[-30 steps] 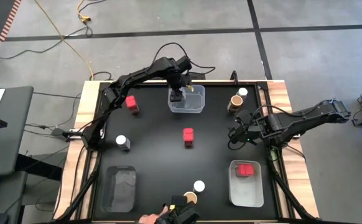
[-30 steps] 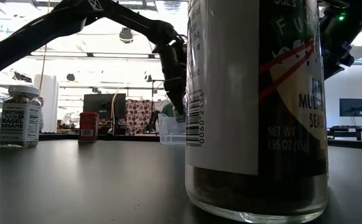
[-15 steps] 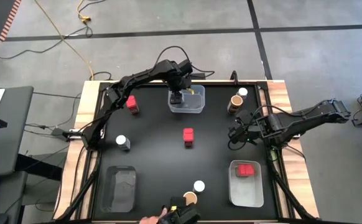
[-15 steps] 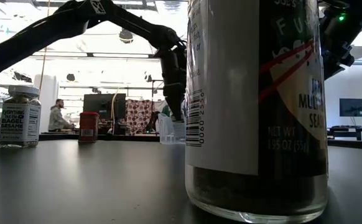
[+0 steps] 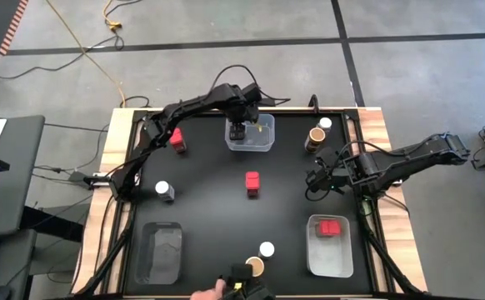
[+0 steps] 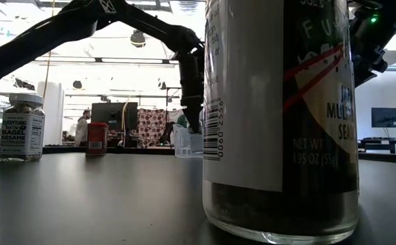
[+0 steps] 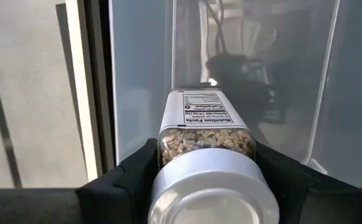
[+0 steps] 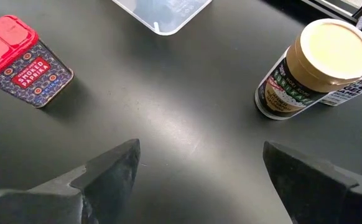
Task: Sort spices by type
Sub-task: Put the top left spice bottle into the transparent bin, then put the top brown spice bottle into the black bin
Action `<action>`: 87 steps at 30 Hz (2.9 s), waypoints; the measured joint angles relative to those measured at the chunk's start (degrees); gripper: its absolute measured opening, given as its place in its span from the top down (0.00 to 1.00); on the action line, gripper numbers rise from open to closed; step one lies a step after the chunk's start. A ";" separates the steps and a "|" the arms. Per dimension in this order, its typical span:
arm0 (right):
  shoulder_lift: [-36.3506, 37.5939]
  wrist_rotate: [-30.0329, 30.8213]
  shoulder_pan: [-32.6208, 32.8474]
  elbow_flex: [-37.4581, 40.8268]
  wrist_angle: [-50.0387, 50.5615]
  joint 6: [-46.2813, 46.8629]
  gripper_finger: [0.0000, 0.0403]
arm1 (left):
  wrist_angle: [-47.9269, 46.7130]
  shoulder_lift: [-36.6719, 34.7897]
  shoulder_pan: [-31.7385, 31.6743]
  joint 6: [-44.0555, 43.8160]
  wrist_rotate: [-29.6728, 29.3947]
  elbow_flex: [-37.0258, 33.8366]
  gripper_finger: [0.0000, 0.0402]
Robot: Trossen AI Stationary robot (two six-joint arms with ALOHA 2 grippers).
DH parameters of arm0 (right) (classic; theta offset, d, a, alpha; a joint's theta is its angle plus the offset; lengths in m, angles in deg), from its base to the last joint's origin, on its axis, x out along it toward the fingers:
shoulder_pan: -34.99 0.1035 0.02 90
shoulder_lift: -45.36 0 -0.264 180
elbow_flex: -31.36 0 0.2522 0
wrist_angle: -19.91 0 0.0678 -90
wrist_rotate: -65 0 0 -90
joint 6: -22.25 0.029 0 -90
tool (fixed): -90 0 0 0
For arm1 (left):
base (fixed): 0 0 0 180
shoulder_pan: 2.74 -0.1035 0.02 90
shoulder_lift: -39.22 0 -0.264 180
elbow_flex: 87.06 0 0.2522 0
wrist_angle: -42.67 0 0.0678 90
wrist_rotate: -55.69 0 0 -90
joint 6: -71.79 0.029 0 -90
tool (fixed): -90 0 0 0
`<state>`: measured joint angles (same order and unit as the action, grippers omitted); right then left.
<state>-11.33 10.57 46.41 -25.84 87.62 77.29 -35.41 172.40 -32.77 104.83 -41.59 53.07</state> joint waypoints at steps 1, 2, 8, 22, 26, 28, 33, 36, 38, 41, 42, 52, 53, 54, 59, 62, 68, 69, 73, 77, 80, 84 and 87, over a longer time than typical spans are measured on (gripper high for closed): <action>0.00 0.00 0.00 0.00 0.00 0.00 0.07 | 0.03 0.00 0.12 0.08 -0.04 0.00 0.48; 0.00 -0.01 0.00 0.00 0.00 -0.01 0.07 | -0.01 0.00 0.25 0.07 -0.03 0.00 0.48; 0.00 0.00 0.00 0.00 0.00 0.00 0.07 | -0.07 0.00 1.10 -2.06 0.01 0.00 0.48; 0.00 -0.01 0.00 0.00 0.00 0.00 0.07 | -1.04 0.00 1.45 0.12 0.29 0.00 0.48; 0.00 0.00 0.00 0.00 0.00 0.01 0.07 | -1.10 0.00 1.45 -0.15 0.35 0.00 0.48; 0.00 -0.02 0.00 0.00 0.00 0.00 0.07 | -1.10 0.00 1.45 -0.16 0.38 0.00 0.48; 0.00 -0.01 0.00 0.00 0.00 0.03 0.07 | -1.10 0.00 1.45 -0.68 0.43 0.00 0.46; 0.00 0.00 0.00 0.00 0.00 0.05 0.07 | -1.08 0.00 1.45 -0.74 0.42 0.00 0.42; 0.00 0.00 0.00 0.00 0.00 0.07 0.07 | -1.10 0.00 1.45 -0.73 0.42 0.00 0.41; 0.00 -0.01 0.00 0.00 0.00 0.07 0.07 | -0.74 0.00 1.45 -0.85 0.41 0.00 0.38; 0.00 0.00 0.00 0.00 0.00 0.07 0.07 | -0.32 0.00 1.45 -1.12 0.27 0.00 0.38; 0.00 0.00 0.00 0.00 0.00 0.07 0.07 | 1.01 0.00 1.45 -1.14 -2.27 0.00 0.37; 0.00 0.00 0.00 0.00 0.00 0.06 0.07 | 1.16 0.00 1.45 -0.86 -2.27 0.00 0.37; 0.00 0.00 0.00 0.00 0.00 0.04 0.07 | 1.35 0.00 1.45 -0.56 -2.30 0.00 0.37; 0.00 -0.02 0.00 0.00 0.18 0.03 0.07 | 2.11 0.00 1.45 0.76 -2.46 0.00 0.37; 0.00 0.00 0.00 0.00 0.24 0.04 0.07 | 2.16 0.00 1.45 1.25 -2.99 0.00 0.37; 0.00 0.00 0.00 0.00 0.24 0.02 0.07 | 2.12 -0.36 1.45 1.67 -5.59 0.00 0.37; 0.00 0.00 0.00 0.00 0.24 0.02 0.07 | 2.22 -0.76 1.45 1.65 -5.46 0.00 0.37; 0.00 0.00 0.00 0.00 0.24 0.02 0.07 | 2.07 -1.94 1.45 0.74 -4.95 0.56 0.37; 0.02 0.00 0.00 0.00 0.24 0.02 0.07 | 0.80 -2.51 1.52 -0.48 -3.97 1.38 0.37; 0.00 0.00 0.00 0.00 0.24 0.02 0.07 | -2.26 -2.52 1.85 -2.28 -3.66 3.67 0.37; 0.00 0.00 0.00 0.00 0.22 0.02 0.07 | -6.33 -2.60 2.58 -4.74 -3.53 6.76 0.37; 0.01 -0.02 0.00 0.00 0.22 0.03 0.07 | -8.55 -2.96 3.21 -9.08 -3.59 8.64 0.37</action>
<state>-11.32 10.55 46.41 -25.84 87.84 77.32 -43.97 169.45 -29.55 95.76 -45.18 61.71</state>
